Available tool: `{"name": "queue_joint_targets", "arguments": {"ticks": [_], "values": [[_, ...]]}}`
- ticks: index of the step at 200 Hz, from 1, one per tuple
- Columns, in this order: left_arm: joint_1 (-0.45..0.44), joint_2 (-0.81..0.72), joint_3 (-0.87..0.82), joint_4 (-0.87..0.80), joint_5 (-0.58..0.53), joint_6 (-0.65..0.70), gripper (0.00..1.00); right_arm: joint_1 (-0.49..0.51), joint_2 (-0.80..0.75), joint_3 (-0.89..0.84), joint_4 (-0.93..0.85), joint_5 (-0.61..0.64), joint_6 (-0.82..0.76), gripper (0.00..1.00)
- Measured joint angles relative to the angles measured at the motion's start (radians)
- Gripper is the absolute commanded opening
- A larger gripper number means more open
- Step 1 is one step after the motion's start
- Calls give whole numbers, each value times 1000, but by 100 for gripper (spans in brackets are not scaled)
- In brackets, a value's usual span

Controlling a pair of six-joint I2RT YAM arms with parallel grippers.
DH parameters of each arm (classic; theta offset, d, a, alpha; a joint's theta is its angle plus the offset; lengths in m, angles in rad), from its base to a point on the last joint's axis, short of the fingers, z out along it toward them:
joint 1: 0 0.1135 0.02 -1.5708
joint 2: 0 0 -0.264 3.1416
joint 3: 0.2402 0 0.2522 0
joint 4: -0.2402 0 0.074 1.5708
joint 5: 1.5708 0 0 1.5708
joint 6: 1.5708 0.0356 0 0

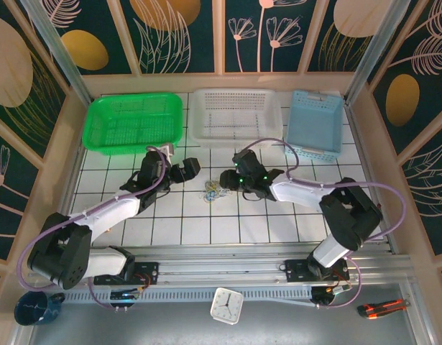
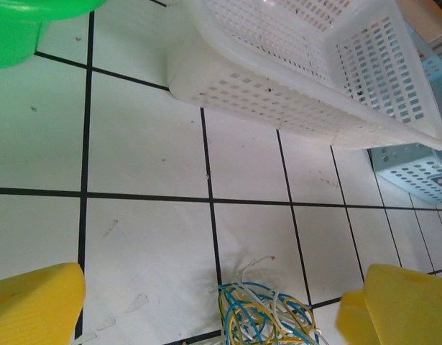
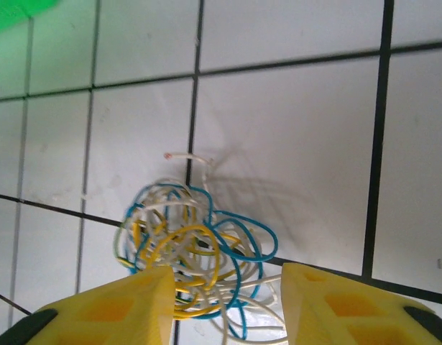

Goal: Untangle the cables

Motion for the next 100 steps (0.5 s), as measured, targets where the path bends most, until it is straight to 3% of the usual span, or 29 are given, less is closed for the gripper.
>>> {"name": "queue_joint_targets", "arguments": {"ticks": [37, 100], "values": [[0, 0, 0, 1, 2, 0, 99, 0, -31, 76, -50, 29, -35, 43], [0, -14, -11, 1, 1, -10, 99, 3, 61, 190, -93, 23, -120, 38]]}}
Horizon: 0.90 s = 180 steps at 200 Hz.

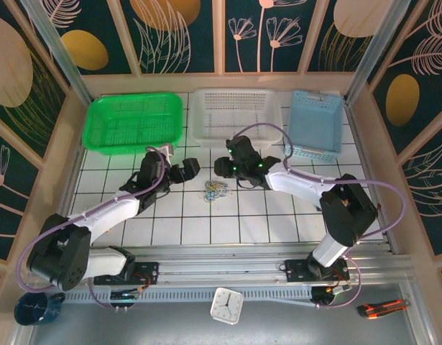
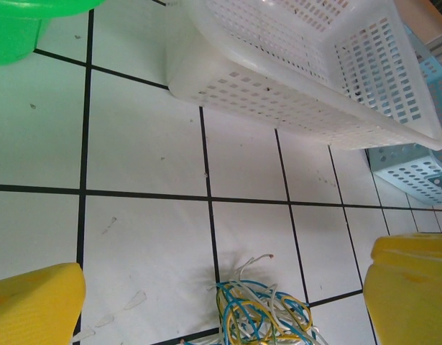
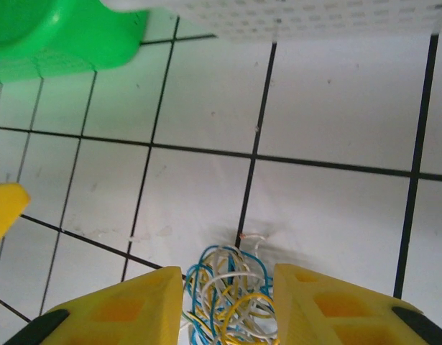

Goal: Untangle the cables

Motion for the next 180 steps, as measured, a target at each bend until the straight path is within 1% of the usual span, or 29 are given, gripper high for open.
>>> {"name": "queue_joint_targets", "arguments": {"ticks": [32, 59, 93, 148, 180], "values": [[0, -8, -20, 0, -2, -2, 99, 3, 41, 8, -11, -3, -19, 37], [0, -8, -22, 2, -2, -9, 99, 3, 121, 54, -14, -10, -31, 34], [0, -8, -22, 3, -2, -15, 99, 3, 210, 99, -19, -11, -52, 33], [0, -10, -26, 3, -2, -16, 99, 3, 253, 127, -18, -10, -52, 33], [0, -10, -28, 4, -2, -16, 99, 3, 270, 127, -18, -10, -52, 30]]}}
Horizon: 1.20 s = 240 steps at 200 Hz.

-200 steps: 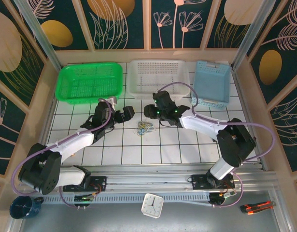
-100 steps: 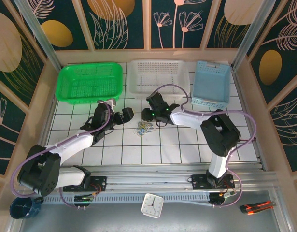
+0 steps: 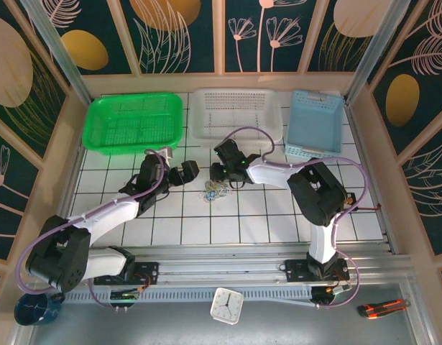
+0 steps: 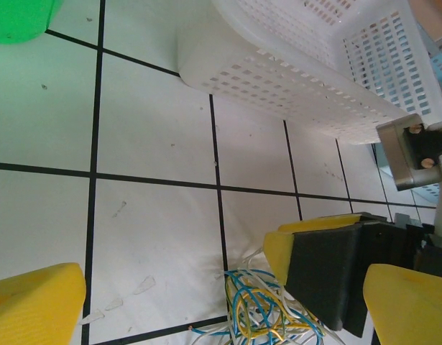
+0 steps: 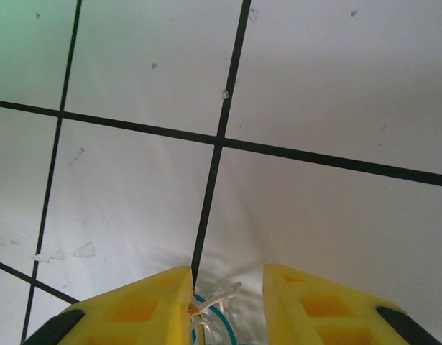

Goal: Untangle the cables

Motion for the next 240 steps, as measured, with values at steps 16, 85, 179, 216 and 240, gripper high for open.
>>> {"name": "queue_joint_targets", "arguments": {"ticks": [16, 85, 179, 216, 240], "values": [[0, 0, 0, 0, 0, 0, 99, 0, 8, 0, 0, 0, 0, 25], [0, 0, -2, 0, 0, 0, 99, -8, 21, 21, 1, -2, -11, 0], [0, -17, -27, 6, 0, 1, 99, -18, -241, 21, 2, 15, -10, 0], [0, -34, -44, 16, 0, 11, 99, -18, -303, 21, 2, 15, 1, 0], [0, -43, -52, 32, 4, 33, 99, -18, -335, 21, 2, 15, 9, 0]]}}
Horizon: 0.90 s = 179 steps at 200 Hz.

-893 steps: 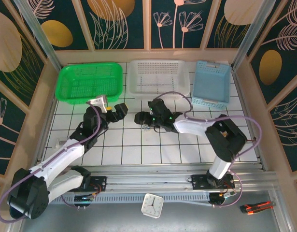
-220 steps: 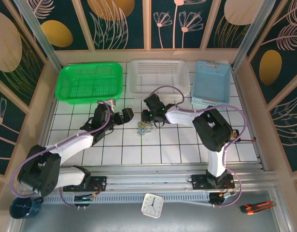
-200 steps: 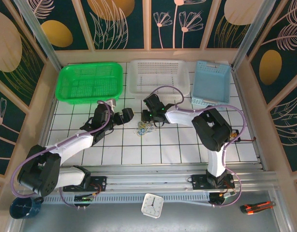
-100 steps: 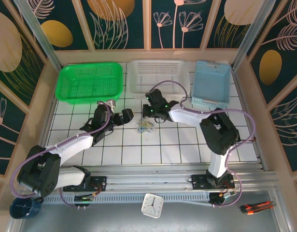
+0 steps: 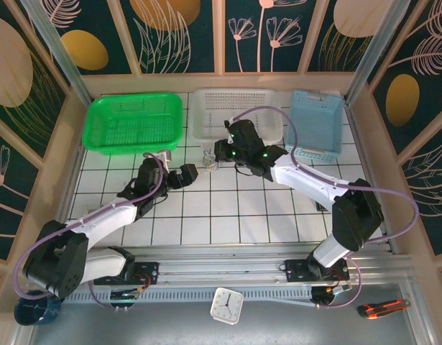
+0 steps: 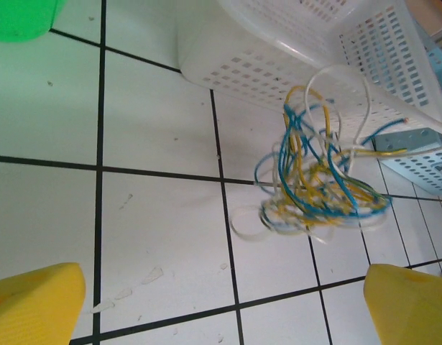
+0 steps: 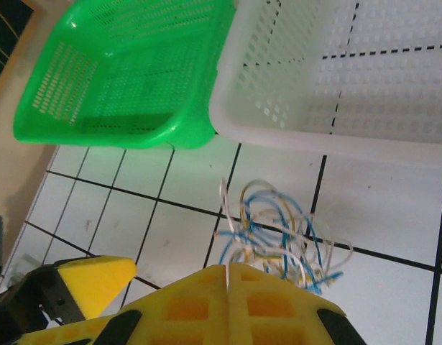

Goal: Untangle the cables

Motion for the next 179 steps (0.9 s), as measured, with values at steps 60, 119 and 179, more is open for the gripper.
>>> {"name": "queue_joint_targets", "arguments": {"ticks": [60, 119, 179], "values": [[0, -7, -4, 56, 53, 89, 99, 0, -14, -3, 6, 0, 4, 0], [0, -6, -3, 97, 101, 153, 99, 0, -14, -30, 13, -8, 11, 0], [-15, 69, 64, 107, 127, 205, 99, 0, -14, -30, 28, -25, 11, 0]]}}
